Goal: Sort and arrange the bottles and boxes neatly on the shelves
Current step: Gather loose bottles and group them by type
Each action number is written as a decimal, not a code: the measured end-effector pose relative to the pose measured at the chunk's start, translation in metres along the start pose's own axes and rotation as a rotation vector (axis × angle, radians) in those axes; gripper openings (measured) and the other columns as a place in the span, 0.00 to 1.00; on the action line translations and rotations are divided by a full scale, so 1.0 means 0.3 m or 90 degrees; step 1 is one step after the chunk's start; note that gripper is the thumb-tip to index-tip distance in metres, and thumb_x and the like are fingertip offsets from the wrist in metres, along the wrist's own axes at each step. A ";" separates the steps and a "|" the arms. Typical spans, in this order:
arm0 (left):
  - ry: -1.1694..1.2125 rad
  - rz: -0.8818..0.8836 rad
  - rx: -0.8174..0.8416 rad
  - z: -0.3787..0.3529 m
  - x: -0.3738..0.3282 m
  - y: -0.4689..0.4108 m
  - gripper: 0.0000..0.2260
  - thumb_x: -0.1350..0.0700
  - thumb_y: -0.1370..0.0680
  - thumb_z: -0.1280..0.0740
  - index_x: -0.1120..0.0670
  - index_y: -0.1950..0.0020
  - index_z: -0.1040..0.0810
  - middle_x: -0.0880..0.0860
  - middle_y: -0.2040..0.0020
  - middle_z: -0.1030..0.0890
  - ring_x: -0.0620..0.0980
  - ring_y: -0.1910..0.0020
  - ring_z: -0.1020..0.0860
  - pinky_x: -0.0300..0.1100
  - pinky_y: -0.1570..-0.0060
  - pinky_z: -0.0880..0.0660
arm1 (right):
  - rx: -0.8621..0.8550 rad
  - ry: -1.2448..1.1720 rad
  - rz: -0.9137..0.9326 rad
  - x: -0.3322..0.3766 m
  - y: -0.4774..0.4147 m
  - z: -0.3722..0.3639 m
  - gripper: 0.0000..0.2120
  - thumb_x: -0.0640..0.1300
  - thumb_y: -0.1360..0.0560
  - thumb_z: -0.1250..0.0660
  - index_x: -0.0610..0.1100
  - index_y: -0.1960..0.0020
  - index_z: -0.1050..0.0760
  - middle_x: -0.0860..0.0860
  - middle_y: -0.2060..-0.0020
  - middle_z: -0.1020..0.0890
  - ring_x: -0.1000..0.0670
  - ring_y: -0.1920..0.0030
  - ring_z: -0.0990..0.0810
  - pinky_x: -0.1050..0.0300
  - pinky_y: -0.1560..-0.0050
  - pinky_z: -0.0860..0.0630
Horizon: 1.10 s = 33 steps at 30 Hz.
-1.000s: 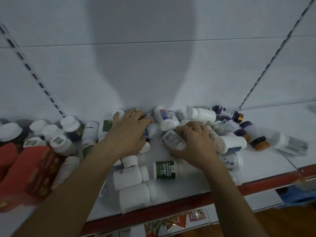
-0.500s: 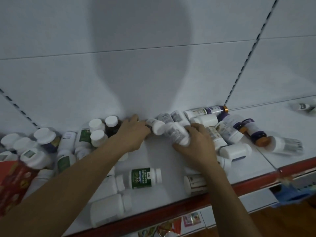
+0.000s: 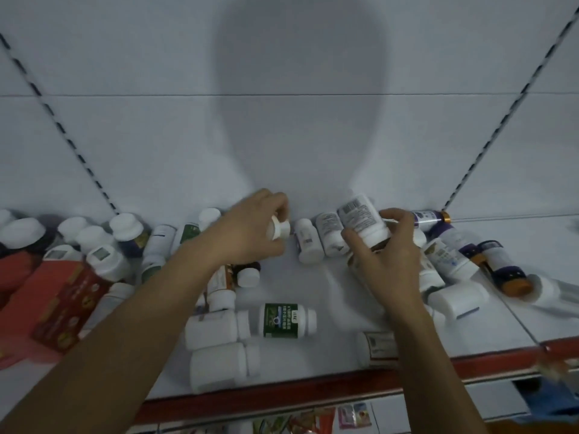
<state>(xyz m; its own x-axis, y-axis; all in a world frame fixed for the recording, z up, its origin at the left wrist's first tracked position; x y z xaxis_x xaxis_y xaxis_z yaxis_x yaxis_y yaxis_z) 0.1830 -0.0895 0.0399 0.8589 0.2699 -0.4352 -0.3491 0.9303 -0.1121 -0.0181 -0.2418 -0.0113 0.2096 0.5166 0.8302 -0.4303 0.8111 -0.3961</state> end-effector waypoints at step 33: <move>0.000 0.349 -0.330 0.641 0.503 1.108 0.13 0.43 0.27 0.29 0.39 0.43 0.23 0.38 0.47 0.21 0.38 0.48 0.23 0.38 0.58 0.27 | 0.348 -0.057 0.163 0.735 0.295 -0.832 0.20 0.56 0.30 0.29 0.55 0.40 0.25 0.56 0.46 0.21 0.62 0.51 0.23 0.65 0.54 0.29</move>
<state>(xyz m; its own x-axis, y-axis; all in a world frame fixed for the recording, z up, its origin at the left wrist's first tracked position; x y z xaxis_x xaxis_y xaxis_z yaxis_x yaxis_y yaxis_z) 0.2686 0.3083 0.1086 0.5109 0.6612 -0.5493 -0.8584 0.4267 -0.2847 0.2092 0.0125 0.0389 -0.0247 0.6320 0.7746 -0.8509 0.3934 -0.3481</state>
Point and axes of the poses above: each hand's wrist, its own y-axis away from the middle knuckle, its own z-axis out of the back of the hand, x = y × z, the point moved 2 cm from there along -y, towards the middle knuckle
